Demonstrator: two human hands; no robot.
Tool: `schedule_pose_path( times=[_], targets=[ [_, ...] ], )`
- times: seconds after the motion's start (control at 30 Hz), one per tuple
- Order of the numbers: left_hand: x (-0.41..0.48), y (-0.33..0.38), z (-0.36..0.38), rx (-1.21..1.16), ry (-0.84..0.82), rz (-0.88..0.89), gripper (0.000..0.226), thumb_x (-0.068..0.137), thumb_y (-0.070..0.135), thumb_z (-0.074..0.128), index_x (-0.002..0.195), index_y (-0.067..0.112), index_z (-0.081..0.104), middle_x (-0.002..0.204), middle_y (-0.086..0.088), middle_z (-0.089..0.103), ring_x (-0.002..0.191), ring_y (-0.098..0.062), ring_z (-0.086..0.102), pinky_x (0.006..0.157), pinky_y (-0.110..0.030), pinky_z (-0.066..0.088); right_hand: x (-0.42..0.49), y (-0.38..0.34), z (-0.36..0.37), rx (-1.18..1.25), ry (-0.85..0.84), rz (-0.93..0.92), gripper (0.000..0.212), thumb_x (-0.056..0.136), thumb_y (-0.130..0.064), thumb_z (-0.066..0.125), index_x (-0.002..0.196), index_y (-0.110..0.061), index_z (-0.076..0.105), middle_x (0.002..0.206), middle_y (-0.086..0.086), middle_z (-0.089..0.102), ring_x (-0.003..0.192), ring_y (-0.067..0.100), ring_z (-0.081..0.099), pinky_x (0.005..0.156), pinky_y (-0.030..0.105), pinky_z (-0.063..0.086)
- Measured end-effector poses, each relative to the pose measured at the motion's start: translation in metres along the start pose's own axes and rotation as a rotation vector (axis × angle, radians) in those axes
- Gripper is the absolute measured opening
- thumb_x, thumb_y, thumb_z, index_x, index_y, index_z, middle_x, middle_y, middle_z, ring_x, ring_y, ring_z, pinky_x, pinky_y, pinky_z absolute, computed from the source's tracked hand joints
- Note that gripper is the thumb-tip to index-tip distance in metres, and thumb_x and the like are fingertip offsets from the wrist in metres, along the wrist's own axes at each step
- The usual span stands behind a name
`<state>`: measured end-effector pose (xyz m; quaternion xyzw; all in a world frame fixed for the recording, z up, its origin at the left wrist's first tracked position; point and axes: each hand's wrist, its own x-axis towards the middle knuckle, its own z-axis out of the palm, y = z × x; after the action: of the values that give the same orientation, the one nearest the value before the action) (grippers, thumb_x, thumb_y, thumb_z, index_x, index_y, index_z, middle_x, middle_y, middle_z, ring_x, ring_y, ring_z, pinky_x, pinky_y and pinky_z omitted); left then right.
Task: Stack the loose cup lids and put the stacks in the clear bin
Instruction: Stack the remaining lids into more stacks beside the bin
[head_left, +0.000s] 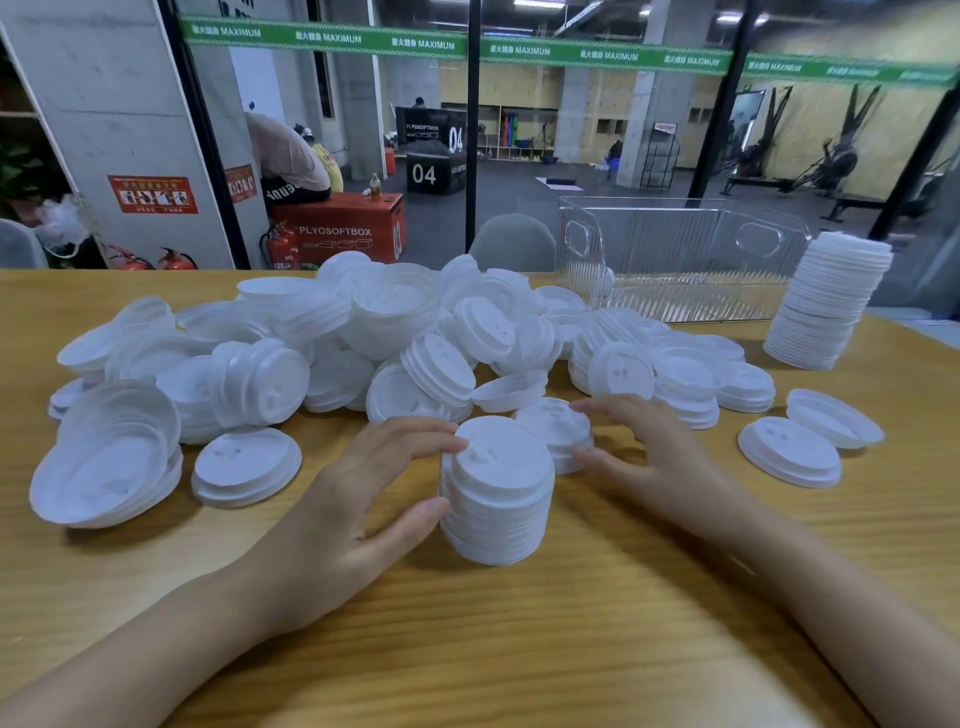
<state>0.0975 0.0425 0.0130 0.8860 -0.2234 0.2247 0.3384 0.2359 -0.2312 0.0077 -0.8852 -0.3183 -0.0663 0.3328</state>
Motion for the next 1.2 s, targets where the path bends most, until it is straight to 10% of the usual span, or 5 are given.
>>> schedule_pose_path(
  times=[0.6,0.77,1.2],
  targets=[
    [0.0,0.0,0.0,-0.009,0.007,0.001,0.036,0.093,0.036,0.055,0.129,0.029,0.056,0.135,0.018,0.051,0.131,-0.007,0.047,0.105,-0.011,0.031,0.008,0.001,0.007,-0.051,-0.036,-0.018,0.038,0.082,-0.048,0.072,0.115,-0.053,0.053,0.123,-0.027,0.053,0.119,0.007,0.043,0.104,0.03,0.035],
    [0.0,0.0,0.0,-0.005,0.003,-0.006,0.037,0.093,0.036,0.055,0.129,0.026,0.057,0.134,0.017,0.052,0.129,-0.007,0.049,0.102,-0.012,0.035,0.004,-0.004,0.001,0.119,0.11,-0.01,0.031,0.081,-0.036,0.076,0.106,-0.047,0.062,0.119,-0.021,0.061,0.113,-0.009,0.051,0.093,0.005,0.034],
    [0.001,0.0,0.001,-0.009,0.013,0.014,0.037,0.093,0.033,0.056,0.128,0.024,0.057,0.133,0.014,0.054,0.127,-0.01,0.051,0.101,-0.014,0.037,-0.004,-0.01,-0.009,0.282,0.15,0.165,0.02,0.084,-0.035,0.075,0.103,-0.038,0.069,0.098,-0.017,0.064,0.083,-0.006,0.062,0.073,0.008,0.042]
  ],
)
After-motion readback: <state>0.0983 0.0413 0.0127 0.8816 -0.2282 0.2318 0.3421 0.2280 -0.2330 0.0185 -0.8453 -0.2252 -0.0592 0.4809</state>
